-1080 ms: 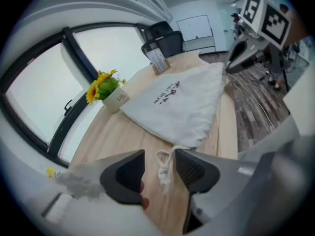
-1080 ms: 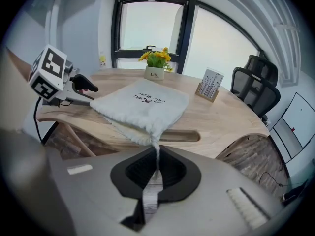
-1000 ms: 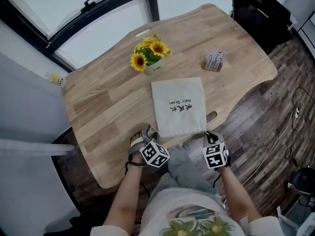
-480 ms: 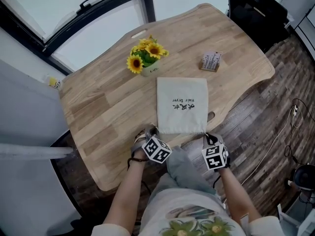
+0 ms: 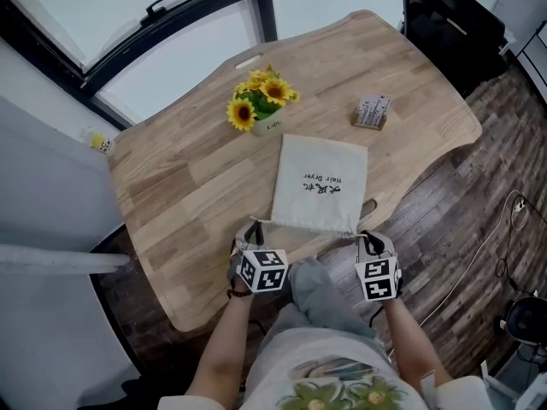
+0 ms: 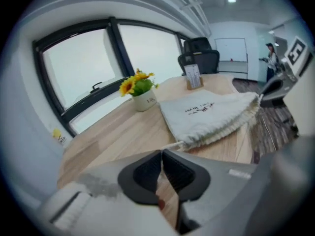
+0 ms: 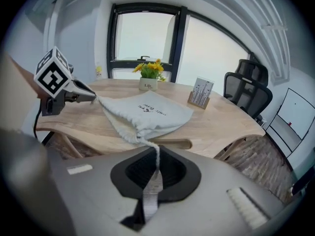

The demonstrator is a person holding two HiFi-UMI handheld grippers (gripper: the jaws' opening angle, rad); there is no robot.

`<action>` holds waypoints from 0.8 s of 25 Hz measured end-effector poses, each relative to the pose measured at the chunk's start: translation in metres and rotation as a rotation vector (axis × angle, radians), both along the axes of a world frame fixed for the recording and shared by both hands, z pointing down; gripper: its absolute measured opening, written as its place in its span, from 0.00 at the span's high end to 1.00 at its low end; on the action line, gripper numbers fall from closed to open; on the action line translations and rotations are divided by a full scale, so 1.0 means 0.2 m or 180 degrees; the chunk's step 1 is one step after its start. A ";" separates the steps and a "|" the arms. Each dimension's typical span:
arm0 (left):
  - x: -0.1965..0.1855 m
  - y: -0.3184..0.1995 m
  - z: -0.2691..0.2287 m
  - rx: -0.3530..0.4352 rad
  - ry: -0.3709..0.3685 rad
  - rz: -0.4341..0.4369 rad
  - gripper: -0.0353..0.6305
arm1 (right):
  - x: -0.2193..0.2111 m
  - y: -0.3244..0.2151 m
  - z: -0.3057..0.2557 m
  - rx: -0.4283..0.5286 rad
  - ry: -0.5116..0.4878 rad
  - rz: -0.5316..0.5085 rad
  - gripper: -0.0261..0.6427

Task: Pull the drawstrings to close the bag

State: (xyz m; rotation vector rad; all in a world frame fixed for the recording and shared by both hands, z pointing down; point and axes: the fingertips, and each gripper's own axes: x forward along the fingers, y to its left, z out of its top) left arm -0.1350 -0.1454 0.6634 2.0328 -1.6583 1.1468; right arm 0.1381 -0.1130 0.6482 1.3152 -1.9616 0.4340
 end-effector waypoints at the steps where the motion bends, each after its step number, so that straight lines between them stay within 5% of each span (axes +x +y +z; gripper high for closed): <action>1: -0.02 0.00 -0.03 0.0039 0.0093 -0.0153 0.92 | -0.01 -0.01 -0.03 0.0062 -0.0053 0.0029 0.96; 5: -0.08 -0.01 -0.12 0.0188 0.0271 -0.0502 0.92 | -0.07 -0.05 -0.17 0.0319 -0.0235 0.0033 0.95; 11: -0.19 0.04 -0.22 0.0254 0.0158 -0.0921 0.92 | -0.13 -0.09 -0.39 0.0657 -0.0423 0.0031 0.95; 14: -0.22 0.14 -0.16 -0.0054 0.0103 -0.1028 0.92 | -0.14 -0.05 -0.40 0.0609 -0.0415 -0.0007 0.95; 20: -0.18 0.39 0.11 -0.0793 -0.0112 -0.0532 0.92 | -0.15 0.08 -0.21 0.0293 -0.0234 -0.0119 0.95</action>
